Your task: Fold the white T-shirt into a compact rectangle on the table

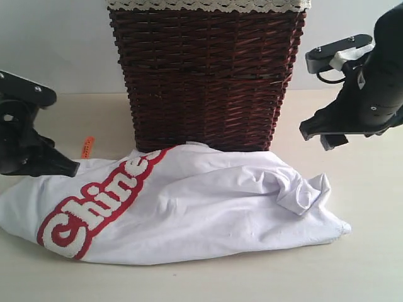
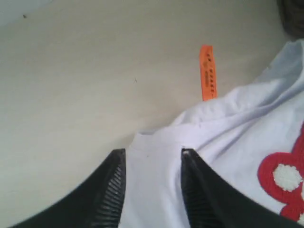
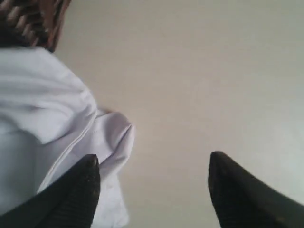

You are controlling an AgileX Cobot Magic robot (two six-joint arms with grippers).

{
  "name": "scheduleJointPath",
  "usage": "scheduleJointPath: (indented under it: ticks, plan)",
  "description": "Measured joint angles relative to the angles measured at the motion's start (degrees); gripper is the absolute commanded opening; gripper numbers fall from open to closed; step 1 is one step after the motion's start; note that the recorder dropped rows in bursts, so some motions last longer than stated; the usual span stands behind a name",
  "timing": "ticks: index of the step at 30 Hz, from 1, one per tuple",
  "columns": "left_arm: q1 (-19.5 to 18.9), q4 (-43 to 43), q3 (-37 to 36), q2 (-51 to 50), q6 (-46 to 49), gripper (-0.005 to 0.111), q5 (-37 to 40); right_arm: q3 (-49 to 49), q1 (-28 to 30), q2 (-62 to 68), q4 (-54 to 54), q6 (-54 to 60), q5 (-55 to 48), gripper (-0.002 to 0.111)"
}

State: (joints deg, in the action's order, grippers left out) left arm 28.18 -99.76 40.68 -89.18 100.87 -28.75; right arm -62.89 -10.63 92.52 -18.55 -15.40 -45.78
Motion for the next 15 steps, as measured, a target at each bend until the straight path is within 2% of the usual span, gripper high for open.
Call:
scheduleJointPath:
  ticks: [3,7,10,12,15]
  plan:
    - [0.0,0.0,-3.7,8.8,0.0,0.044,2.1,0.8,0.0,-1.3,16.8,14.4,-7.9,0.048]
    - [-0.1,-0.1,-8.4,14.4,-0.3,0.044,10.8,8.3,0.0,0.4,21.1,18.2,-8.1,0.053]
    - [-0.1,-0.1,-9.4,15.8,-0.4,0.044,16.1,13.7,0.0,2.0,21.9,18.6,-2.4,0.057]
    - [-0.1,-0.1,-9.9,16.2,-0.4,0.044,20.1,17.5,0.0,3.3,25.9,19.5,8.2,0.058]
    - [-0.1,-0.1,-9.8,16.2,-0.4,0.044,22.0,18.1,0.0,5.7,28.2,20.1,14.3,0.058]
